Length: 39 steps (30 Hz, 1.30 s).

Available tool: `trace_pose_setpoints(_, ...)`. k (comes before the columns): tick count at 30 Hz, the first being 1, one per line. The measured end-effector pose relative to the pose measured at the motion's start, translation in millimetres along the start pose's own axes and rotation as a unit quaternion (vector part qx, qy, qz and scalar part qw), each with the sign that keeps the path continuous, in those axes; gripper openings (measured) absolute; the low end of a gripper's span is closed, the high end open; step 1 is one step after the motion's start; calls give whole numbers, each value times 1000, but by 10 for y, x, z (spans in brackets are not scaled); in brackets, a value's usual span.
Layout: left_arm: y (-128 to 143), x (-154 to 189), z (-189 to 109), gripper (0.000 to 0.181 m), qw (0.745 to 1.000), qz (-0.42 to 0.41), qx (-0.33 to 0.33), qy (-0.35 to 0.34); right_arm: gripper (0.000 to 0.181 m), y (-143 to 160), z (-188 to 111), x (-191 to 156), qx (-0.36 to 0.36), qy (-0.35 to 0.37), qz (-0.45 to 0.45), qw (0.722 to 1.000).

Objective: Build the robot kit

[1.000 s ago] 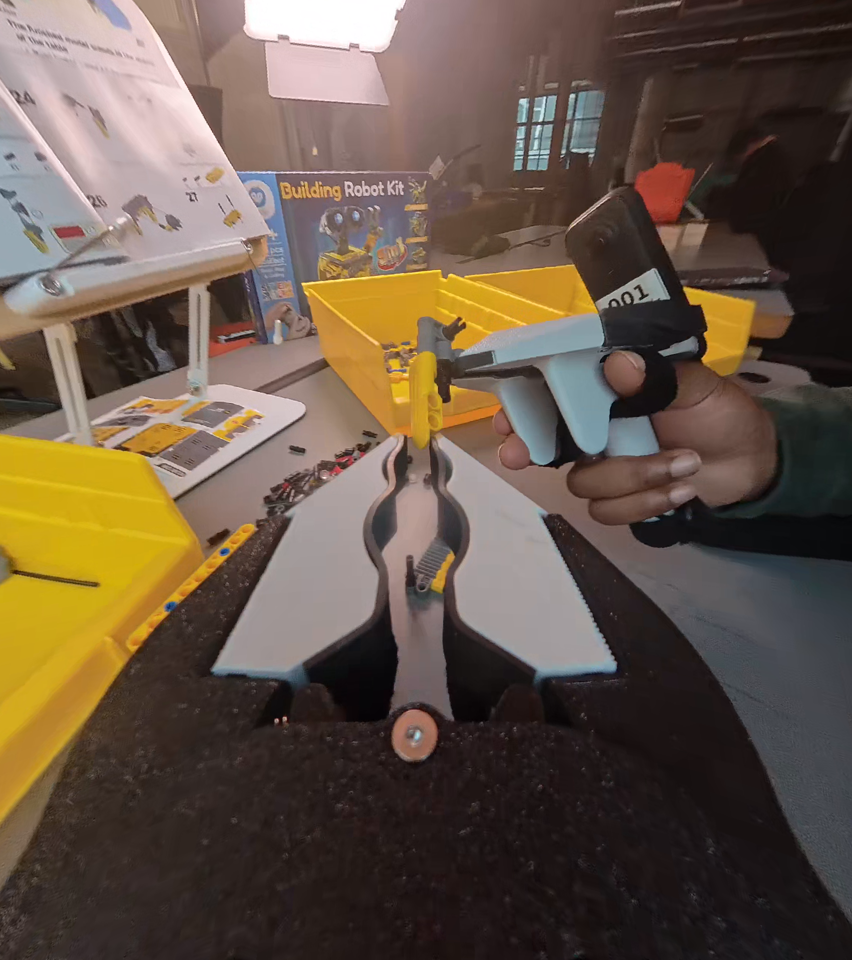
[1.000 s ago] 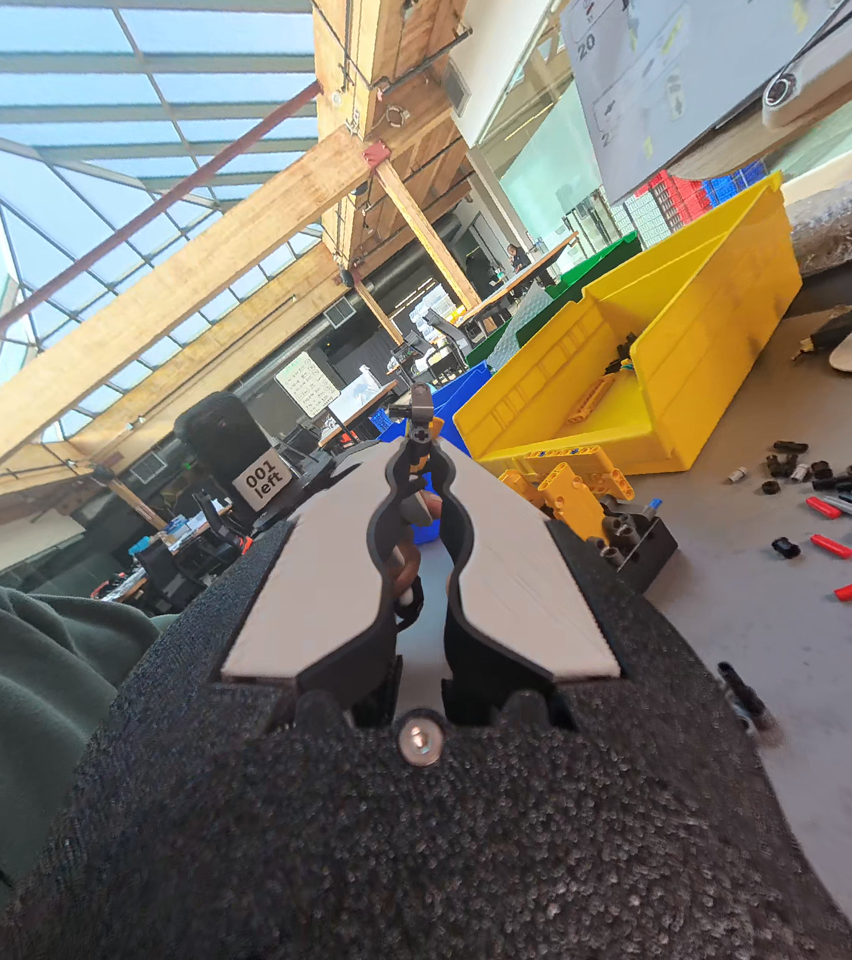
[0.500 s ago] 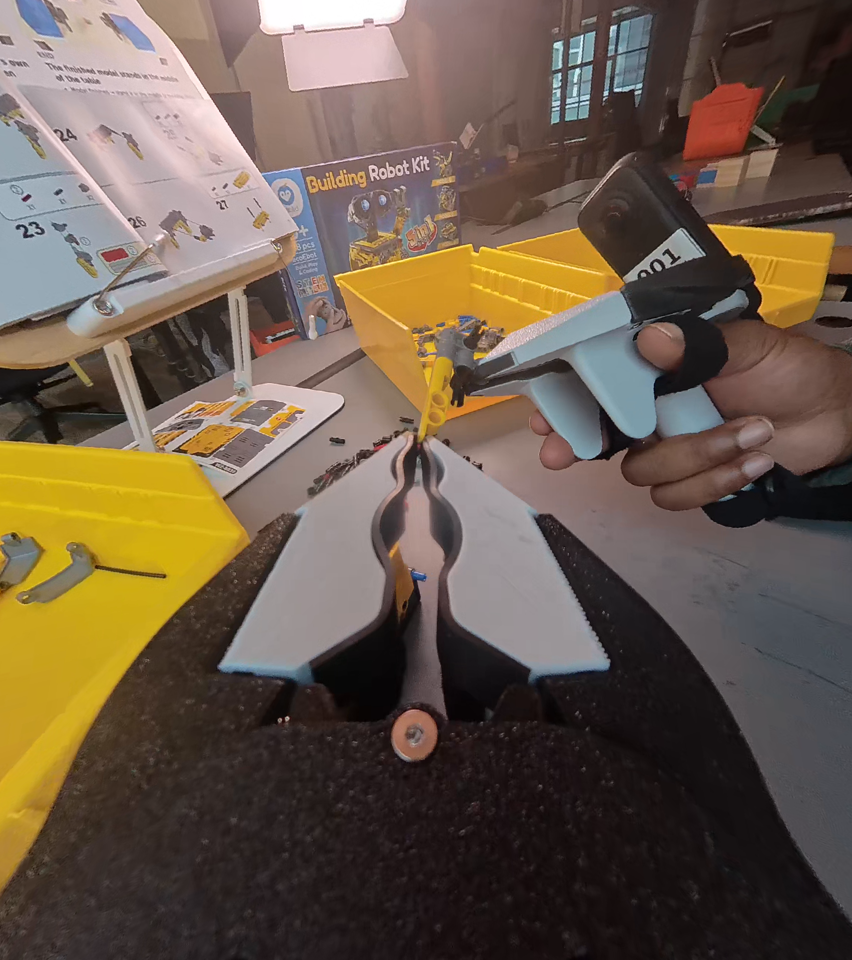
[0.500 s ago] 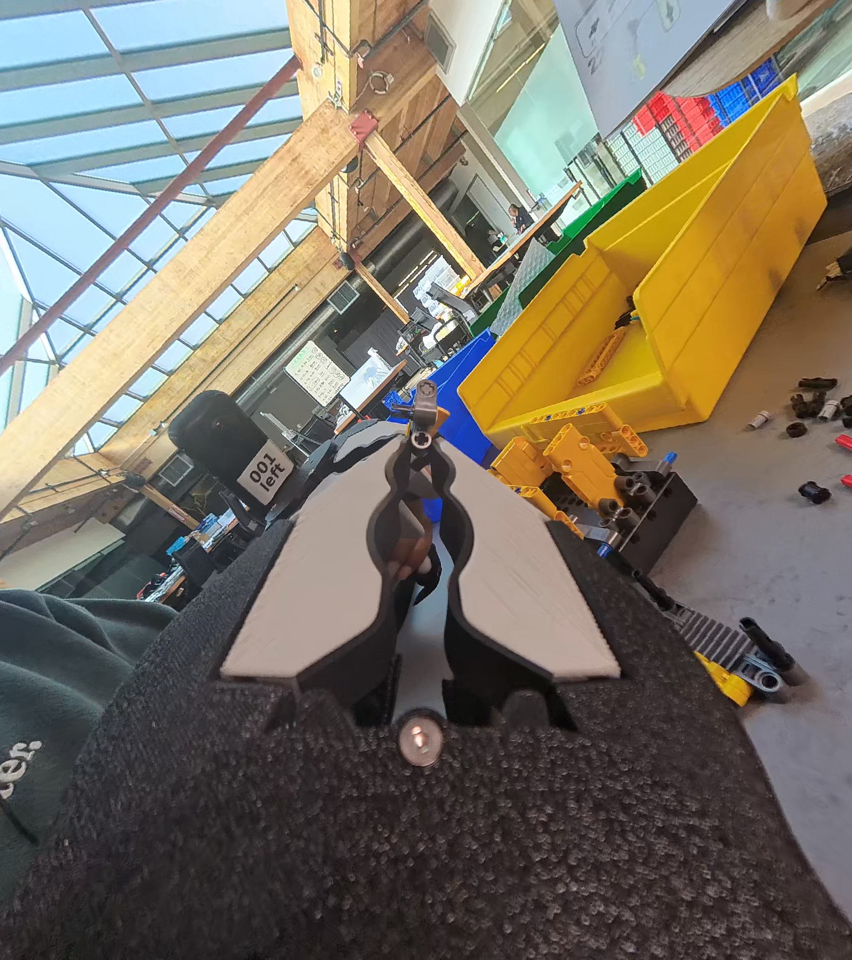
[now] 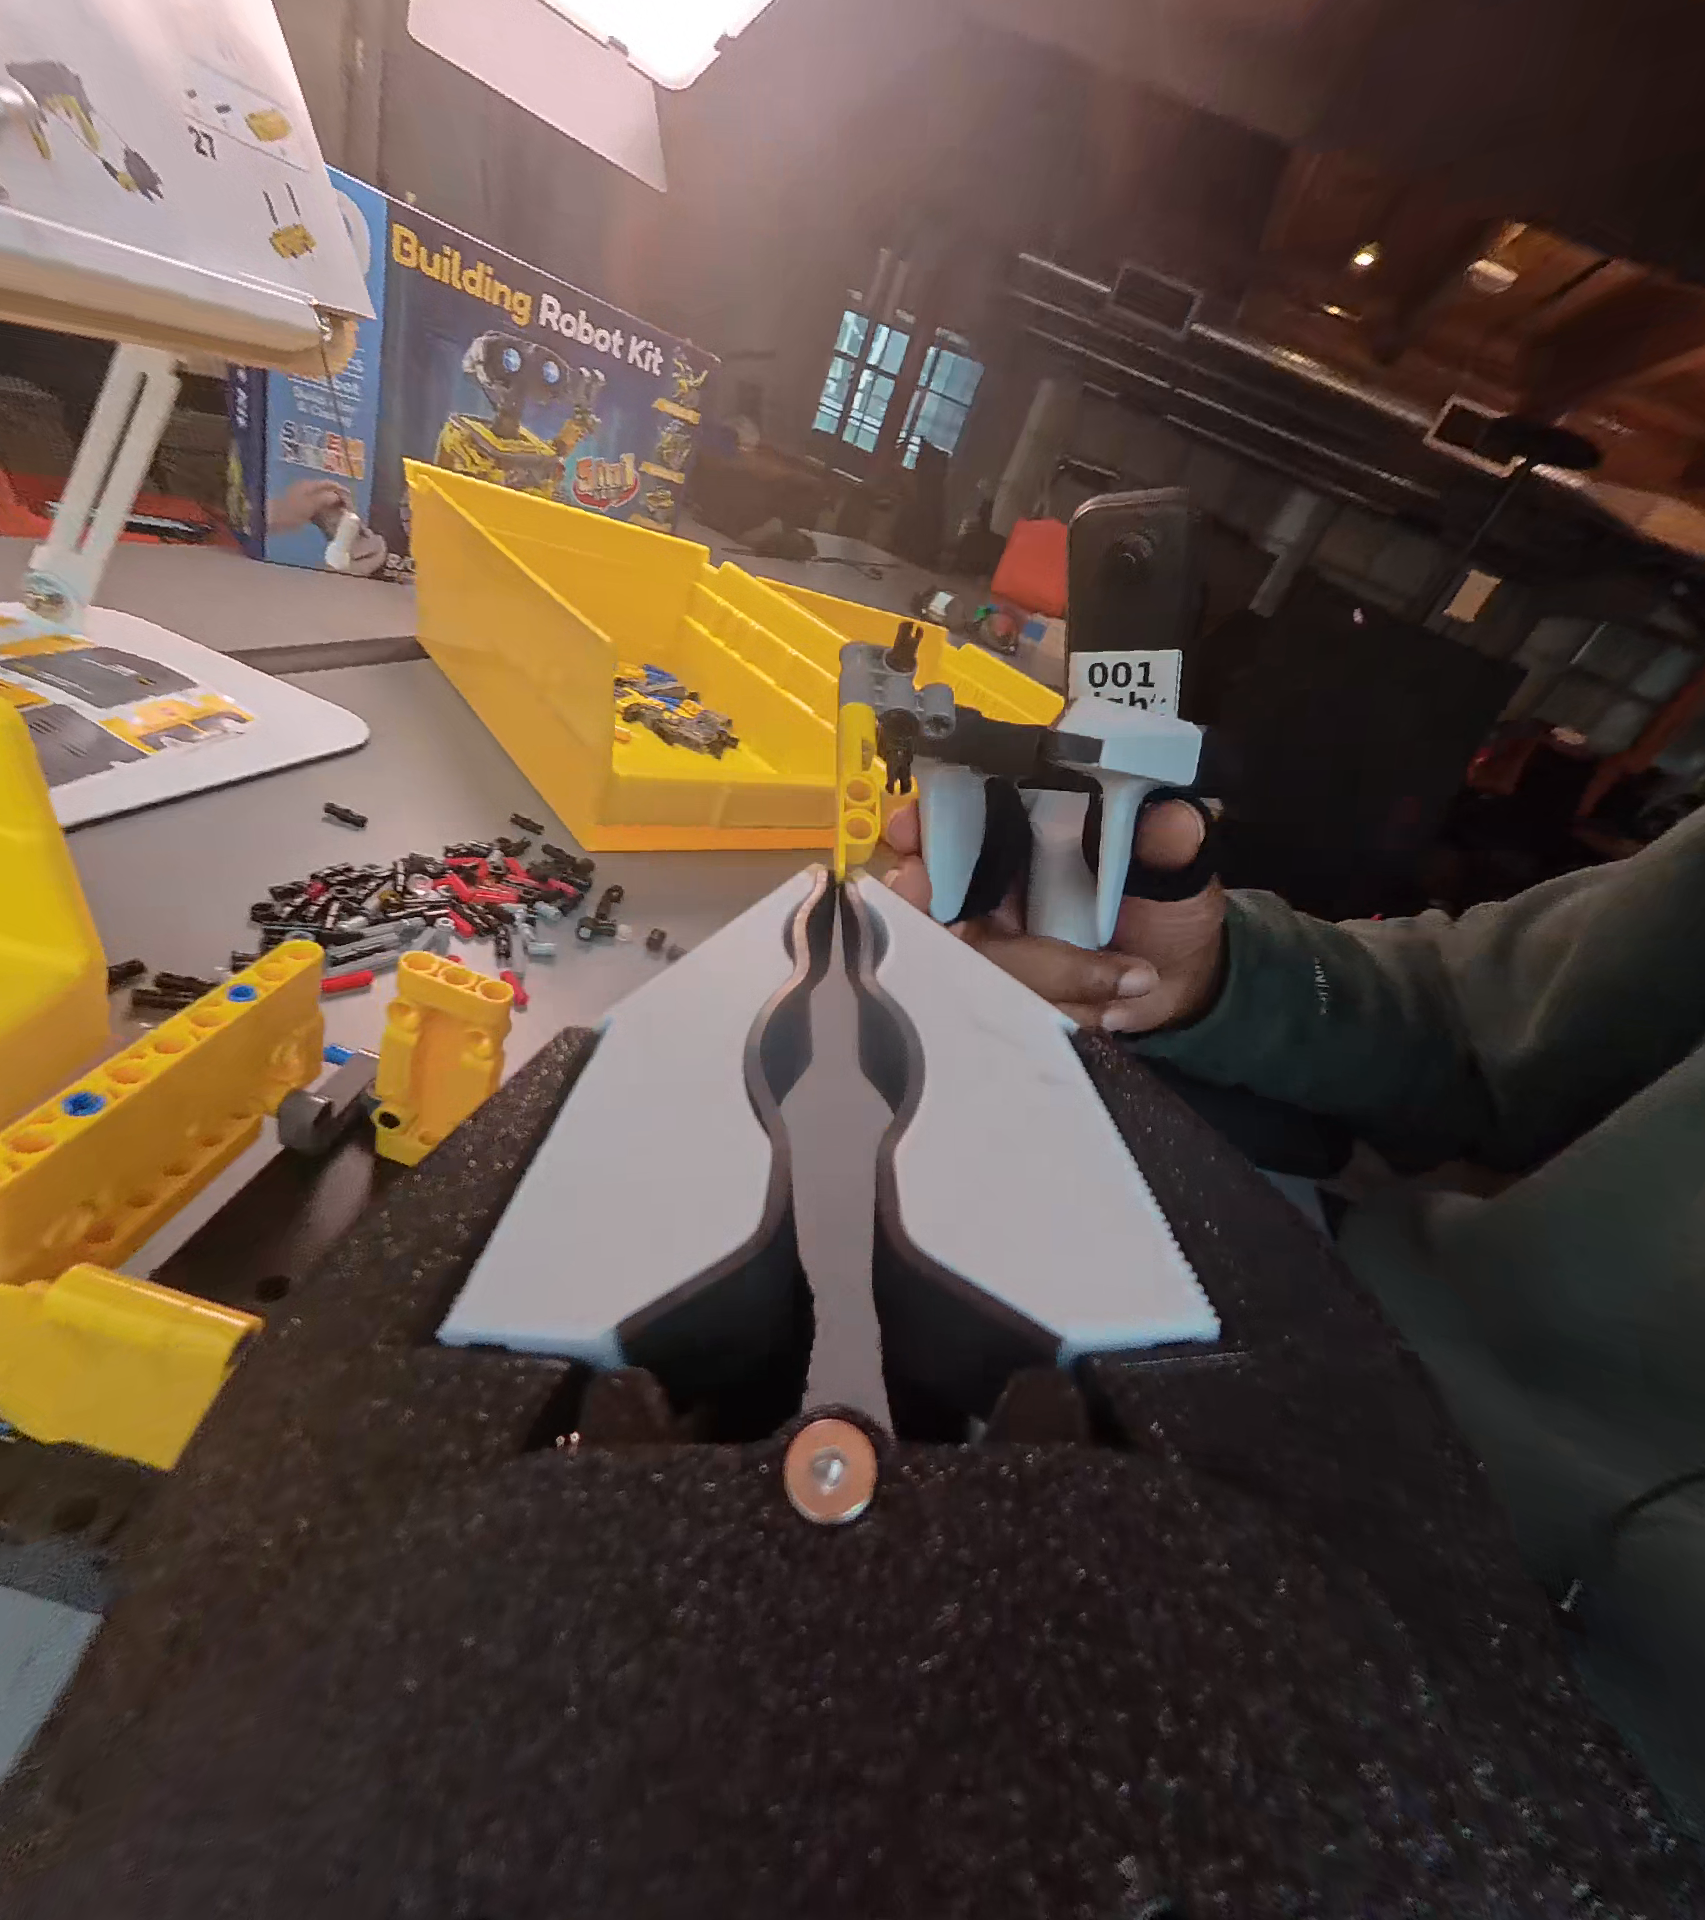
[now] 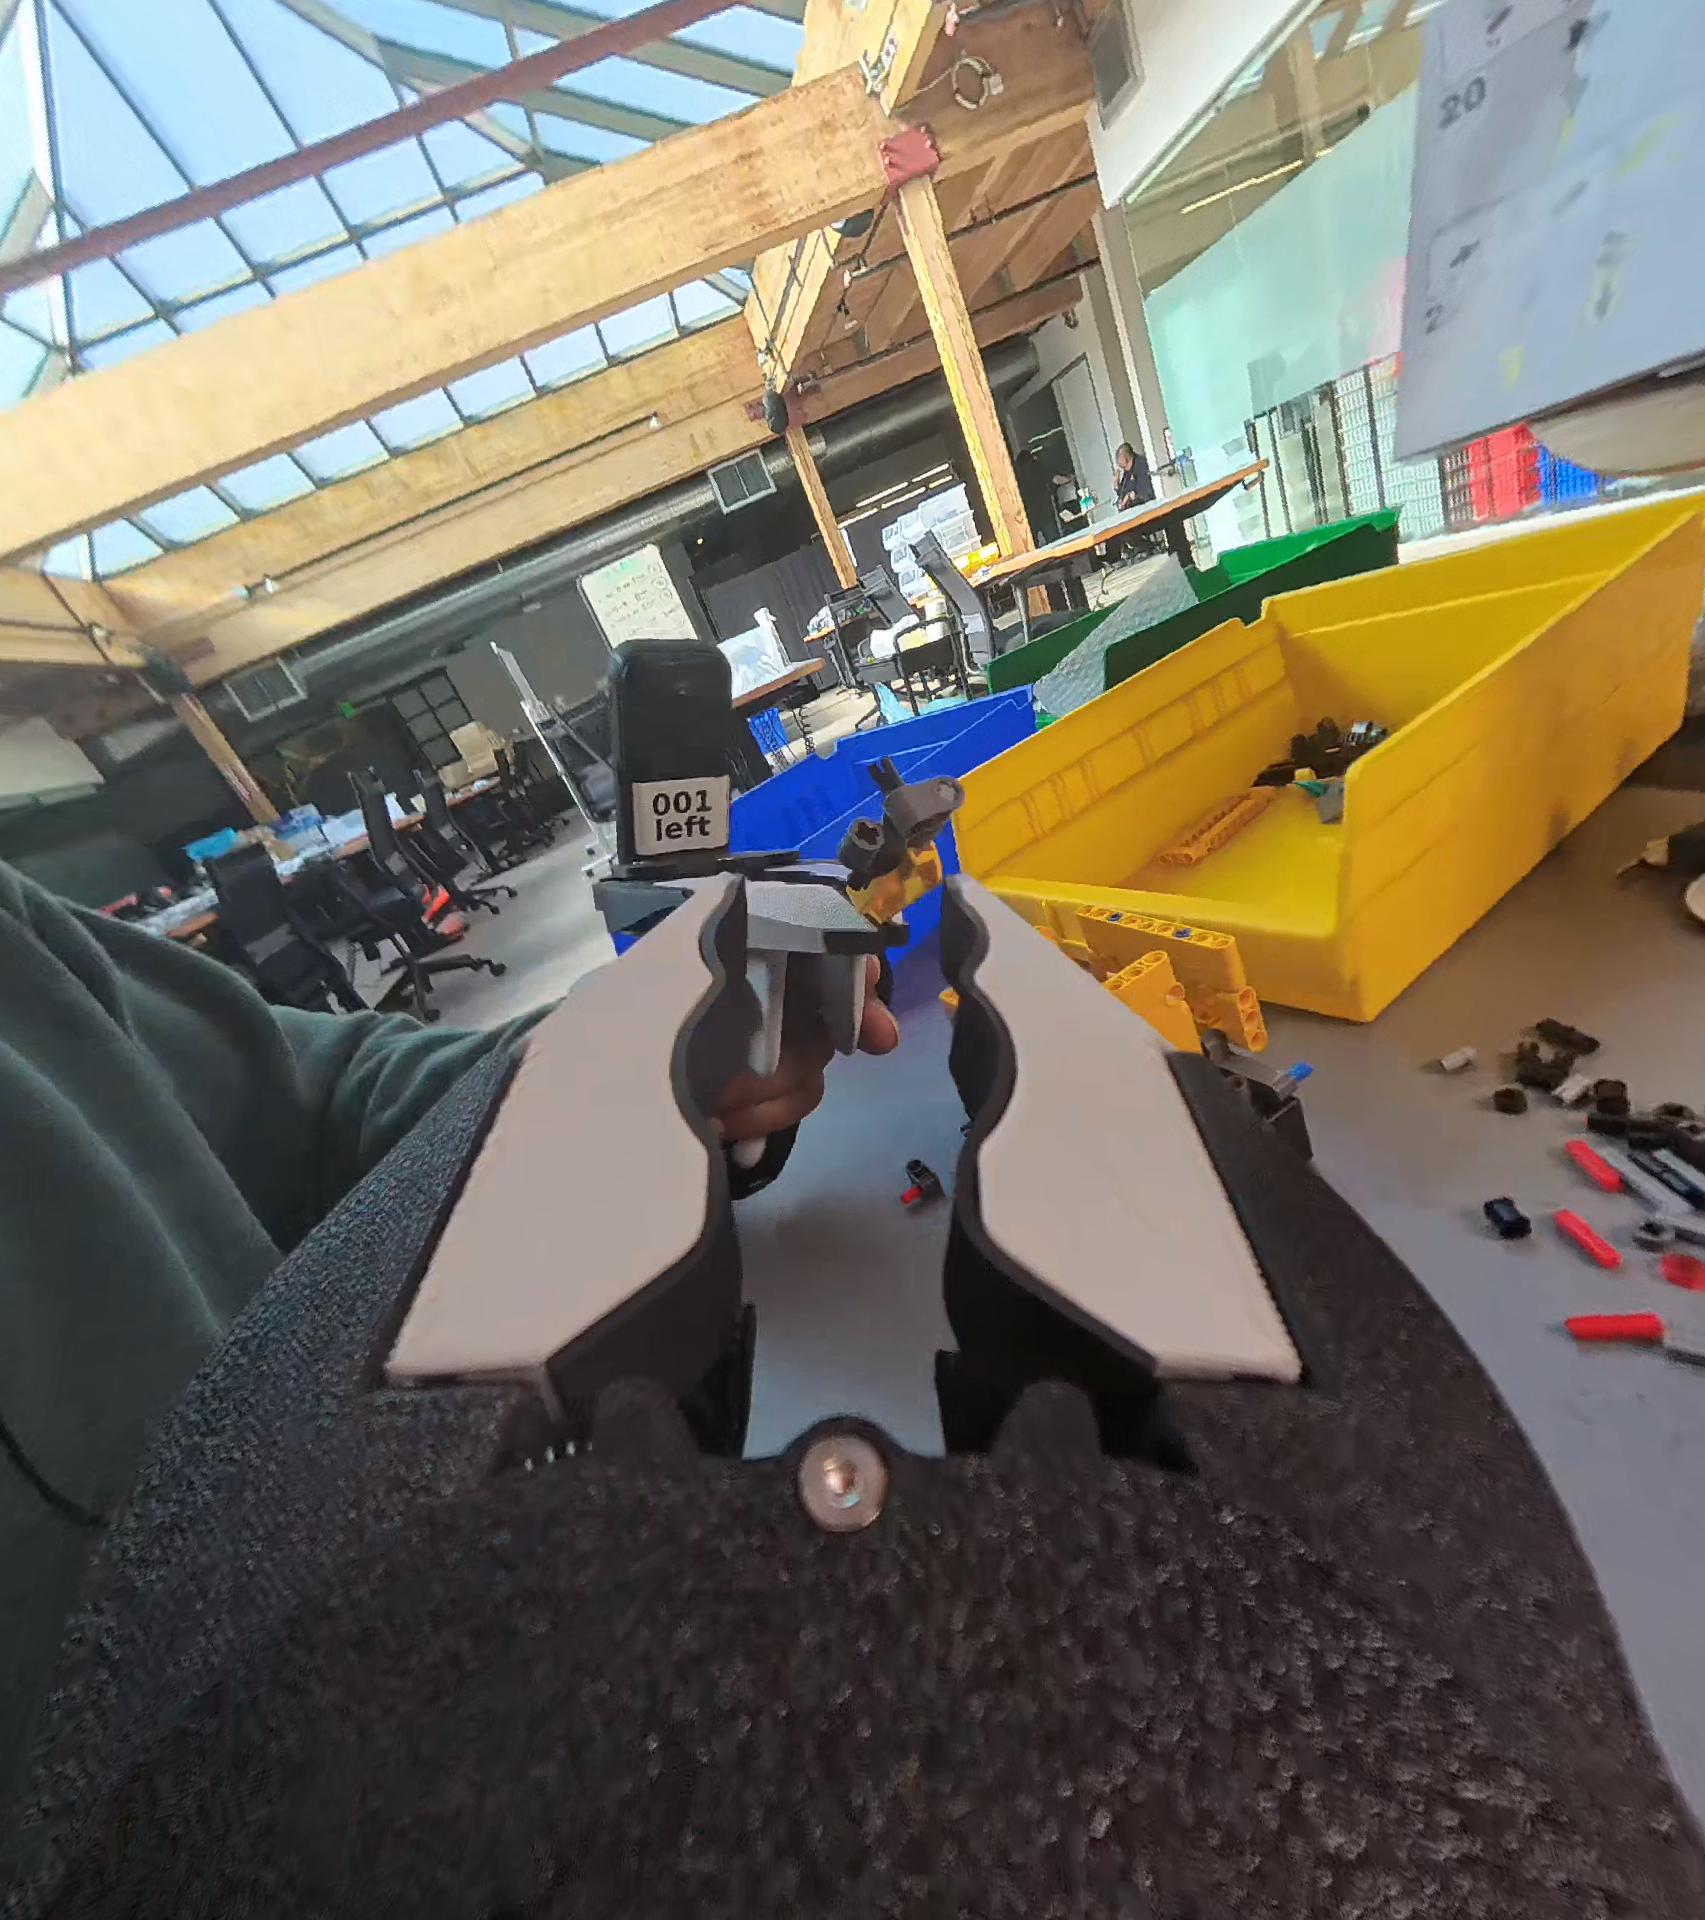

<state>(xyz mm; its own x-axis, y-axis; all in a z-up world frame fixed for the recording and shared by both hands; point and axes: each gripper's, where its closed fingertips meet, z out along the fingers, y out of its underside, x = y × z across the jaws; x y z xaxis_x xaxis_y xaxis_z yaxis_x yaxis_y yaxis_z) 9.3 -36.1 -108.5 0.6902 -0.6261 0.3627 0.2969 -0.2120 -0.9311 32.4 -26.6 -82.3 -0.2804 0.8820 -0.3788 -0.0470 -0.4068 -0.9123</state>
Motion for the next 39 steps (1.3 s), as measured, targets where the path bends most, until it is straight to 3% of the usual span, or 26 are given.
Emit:
trace_pose_setpoints(5, 125, 96, 51, 0, 998, -32, -23, 48, 43, 52, 2, -73, -24, -24, -60, 998)
trace_pose_setpoints(9, 185, 106, 61, 0, 996, -51, -32, 63, 26, 74, -25, -29, -29, -28, -61, 997)
trace_pose_setpoints(18, 271, 175, 81, 0, 992, -65, -54, 93, 38, 135, -32, 56, -44, -34, -58, 997)
trace_pose_setpoints(24, 280, 151, 81, 0, 992, -66, -57, 90, 27, 159, -35, 40, -54, -44, -59, 996)
trace_pose_setpoints(33, 180, 157, 60, 2, 997, 0, -35, 63, 26, 115, -61, 30, -37, -63, -18, 997)
trace_pose_setpoints(39, 140, 258, 53, 16, 996, 59, -26, 65, 26, 76, -68, -87, -16, -81, -61, 995)
